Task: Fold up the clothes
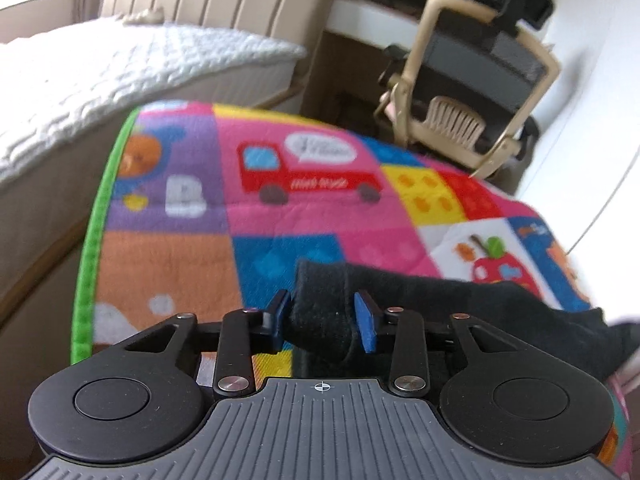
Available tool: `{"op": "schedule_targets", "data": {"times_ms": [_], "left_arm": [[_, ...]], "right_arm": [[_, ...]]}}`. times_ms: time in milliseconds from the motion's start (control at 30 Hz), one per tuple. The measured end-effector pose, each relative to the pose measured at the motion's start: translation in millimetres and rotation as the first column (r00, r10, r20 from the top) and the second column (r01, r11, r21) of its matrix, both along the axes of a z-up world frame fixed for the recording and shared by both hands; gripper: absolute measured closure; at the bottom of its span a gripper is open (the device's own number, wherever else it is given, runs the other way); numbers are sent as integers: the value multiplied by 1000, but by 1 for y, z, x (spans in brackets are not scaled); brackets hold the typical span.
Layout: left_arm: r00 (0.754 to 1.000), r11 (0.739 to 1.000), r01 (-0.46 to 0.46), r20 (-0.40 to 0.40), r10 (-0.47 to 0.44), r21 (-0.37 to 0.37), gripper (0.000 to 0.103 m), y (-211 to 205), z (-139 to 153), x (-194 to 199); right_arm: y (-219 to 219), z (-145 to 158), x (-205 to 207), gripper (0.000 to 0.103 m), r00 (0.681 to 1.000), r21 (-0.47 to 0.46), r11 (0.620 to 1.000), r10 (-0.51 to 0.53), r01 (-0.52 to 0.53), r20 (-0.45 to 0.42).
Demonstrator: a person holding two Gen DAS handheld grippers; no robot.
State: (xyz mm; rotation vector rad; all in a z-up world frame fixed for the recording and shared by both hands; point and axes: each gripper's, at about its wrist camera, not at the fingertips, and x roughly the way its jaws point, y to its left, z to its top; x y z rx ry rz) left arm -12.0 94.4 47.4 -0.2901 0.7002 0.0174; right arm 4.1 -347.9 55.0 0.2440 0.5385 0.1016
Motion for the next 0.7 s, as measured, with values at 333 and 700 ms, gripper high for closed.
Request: {"op": "schedule_targets", "data": {"times_ms": [333, 700], "left_arm": [[994, 997, 76, -74, -76, 6, 71, -25, -12, -59], [994, 997, 67, -82, -71, -49, 25, -31, -20, -31]], "right_arm": [[-19, -26, 38, 93, 993, -72, 993, -96, 91, -69], [-45, -70, 24, 46, 979, 130, 976, -155, 173, -135]]}}
